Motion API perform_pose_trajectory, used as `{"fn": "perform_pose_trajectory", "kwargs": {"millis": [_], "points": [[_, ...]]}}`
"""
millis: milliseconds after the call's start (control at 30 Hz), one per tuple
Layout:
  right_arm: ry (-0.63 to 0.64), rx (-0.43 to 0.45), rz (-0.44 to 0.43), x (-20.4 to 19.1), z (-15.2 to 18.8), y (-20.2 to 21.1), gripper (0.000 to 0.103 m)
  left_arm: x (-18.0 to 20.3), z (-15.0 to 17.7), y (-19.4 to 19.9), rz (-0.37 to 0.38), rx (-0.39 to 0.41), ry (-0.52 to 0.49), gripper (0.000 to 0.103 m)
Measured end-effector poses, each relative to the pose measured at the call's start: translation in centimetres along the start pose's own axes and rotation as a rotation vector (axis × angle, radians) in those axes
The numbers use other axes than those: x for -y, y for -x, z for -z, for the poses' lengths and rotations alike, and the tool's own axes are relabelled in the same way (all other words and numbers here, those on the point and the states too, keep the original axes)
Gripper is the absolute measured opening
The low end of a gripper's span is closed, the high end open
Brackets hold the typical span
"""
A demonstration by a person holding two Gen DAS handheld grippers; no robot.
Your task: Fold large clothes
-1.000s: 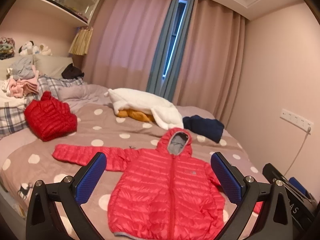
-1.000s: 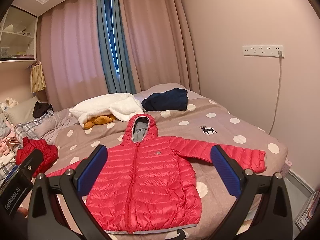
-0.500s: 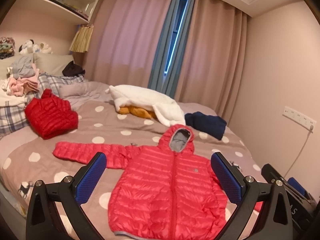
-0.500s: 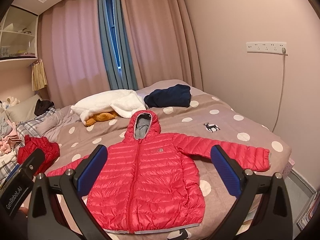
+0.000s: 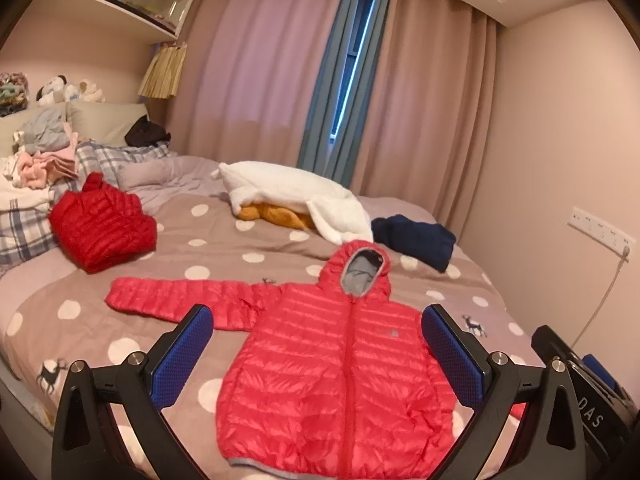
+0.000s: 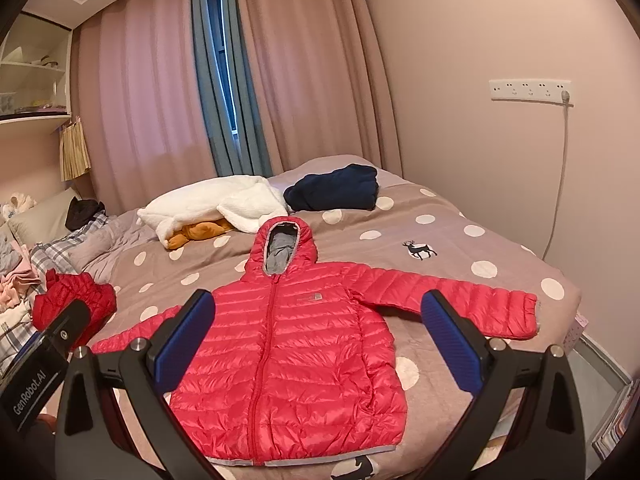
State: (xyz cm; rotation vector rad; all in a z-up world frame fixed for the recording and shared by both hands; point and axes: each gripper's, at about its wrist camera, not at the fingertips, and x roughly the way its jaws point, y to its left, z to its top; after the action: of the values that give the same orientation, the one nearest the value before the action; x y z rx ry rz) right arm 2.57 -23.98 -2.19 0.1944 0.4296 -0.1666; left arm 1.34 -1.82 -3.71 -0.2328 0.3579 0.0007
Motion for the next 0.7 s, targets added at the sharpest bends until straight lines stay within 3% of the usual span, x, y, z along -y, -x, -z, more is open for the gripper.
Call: {"fn": "perform_pose_trajectory", "kwargs": {"millis": [700], "points": [[0.014,-0.022,0.007,0.45,-0.33,-0.29,0.103,-0.16,-0.14,0.07,0.005,-0.007,-0.002,0.103]]}}
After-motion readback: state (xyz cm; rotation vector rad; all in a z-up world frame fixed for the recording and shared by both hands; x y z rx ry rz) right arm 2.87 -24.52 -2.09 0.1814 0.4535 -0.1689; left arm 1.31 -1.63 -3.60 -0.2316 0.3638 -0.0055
